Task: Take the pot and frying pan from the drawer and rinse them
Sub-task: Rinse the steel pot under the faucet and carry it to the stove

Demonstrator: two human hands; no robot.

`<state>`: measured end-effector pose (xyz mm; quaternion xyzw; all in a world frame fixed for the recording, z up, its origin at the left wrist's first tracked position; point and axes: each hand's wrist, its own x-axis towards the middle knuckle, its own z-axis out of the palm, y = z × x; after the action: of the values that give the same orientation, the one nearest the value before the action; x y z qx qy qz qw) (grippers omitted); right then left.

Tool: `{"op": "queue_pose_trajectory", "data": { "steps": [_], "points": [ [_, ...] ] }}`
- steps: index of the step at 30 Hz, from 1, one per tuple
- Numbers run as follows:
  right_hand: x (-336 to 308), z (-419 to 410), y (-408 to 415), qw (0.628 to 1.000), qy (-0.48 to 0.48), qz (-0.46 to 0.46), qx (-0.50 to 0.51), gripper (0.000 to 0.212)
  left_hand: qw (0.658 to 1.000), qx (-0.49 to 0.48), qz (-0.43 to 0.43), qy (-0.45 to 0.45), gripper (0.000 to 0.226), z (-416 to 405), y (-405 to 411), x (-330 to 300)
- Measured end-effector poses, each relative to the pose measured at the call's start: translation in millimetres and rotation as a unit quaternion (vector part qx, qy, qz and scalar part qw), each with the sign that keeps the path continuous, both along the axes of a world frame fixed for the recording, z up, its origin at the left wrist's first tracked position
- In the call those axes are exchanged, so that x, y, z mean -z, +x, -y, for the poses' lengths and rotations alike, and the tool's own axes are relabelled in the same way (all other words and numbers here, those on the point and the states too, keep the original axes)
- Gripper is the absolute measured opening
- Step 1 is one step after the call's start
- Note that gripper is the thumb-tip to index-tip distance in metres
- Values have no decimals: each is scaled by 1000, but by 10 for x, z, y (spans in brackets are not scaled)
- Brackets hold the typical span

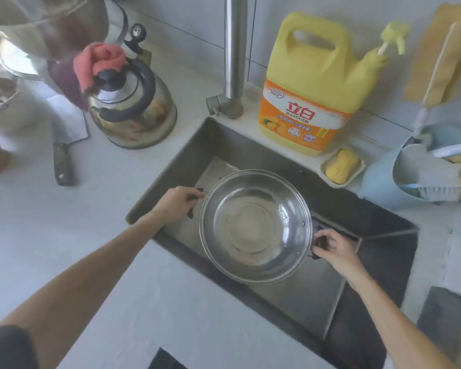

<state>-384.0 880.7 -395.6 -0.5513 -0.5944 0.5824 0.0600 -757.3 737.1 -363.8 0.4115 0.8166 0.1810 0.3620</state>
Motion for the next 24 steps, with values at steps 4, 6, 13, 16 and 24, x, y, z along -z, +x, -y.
{"op": "queue_pose_trajectory", "data": {
  "steps": [4, 6, 13, 16, 24],
  "points": [
    [530, -14, -45, 1000, -6, 16, -8, 30, 997, -6, -20, -73, 38, -128, -6, 465],
    [703, -25, -126, 1000, -3, 15, -3, 33, 994, -17, -17, -105, 42, -155, -34, 626],
    [970, -4, -263, 1000, 11, 27, 11, 38, 986, 24, -29, -160, 46, -186, -127, 880],
    [1003, 0, -282, 999, 17, 37, 7, 35, 988, 5, 25, -153, 56, -245, -101, 801],
    [968, -60, -311, 997, 28, 71, -27, 32, 951, -140, -18, 274, 49, -1023, -160, -511]
  ]
}}
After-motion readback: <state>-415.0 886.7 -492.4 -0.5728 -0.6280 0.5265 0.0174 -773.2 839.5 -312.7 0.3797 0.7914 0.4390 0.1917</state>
